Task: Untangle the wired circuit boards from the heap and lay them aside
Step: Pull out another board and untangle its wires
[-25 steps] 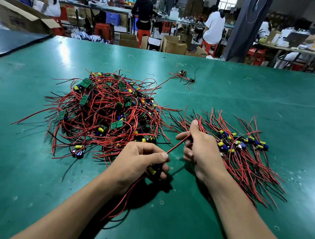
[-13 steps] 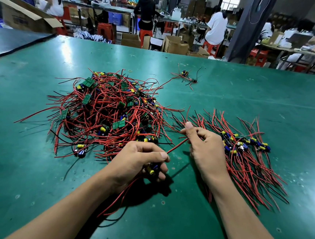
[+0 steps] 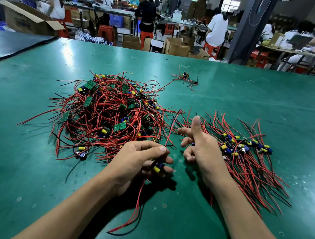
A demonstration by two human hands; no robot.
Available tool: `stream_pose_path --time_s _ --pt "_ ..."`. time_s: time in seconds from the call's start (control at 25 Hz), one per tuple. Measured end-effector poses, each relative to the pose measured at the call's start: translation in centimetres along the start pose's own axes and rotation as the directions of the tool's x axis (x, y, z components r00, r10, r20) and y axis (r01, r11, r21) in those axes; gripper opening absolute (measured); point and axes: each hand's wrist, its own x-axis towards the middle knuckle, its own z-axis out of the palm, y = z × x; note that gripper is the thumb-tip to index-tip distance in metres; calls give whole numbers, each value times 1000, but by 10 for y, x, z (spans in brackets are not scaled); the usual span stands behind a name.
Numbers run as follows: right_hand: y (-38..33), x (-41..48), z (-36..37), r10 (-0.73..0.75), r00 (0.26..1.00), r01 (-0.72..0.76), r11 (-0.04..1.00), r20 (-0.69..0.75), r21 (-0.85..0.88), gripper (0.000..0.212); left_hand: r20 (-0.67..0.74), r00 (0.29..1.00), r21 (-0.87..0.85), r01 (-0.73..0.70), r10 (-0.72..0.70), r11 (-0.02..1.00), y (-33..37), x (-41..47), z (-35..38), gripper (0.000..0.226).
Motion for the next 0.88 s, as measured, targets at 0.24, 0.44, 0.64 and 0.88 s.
stream_pose_path --time_s 0.24,0.44,0.64,0.88 --pt "6 -11 6 -285 939 344 787 193 -513 9 -120 978 -149 -187 170 971 10 -1 2 26" --pt "10 -28 28 -285 837 512 711 467 -483 26 -271 911 -204 -370 311 906 22 -1 1 7" --pt "9 -38 41 -440 849 521 791 293 -320 41 -296 918 -270 -344 262 899 27 -1 -2 6" --pt "-11 -30 35 -161 958 74 940 239 334 19 -245 925 -296 -355 289 887 18 6 -8 28"
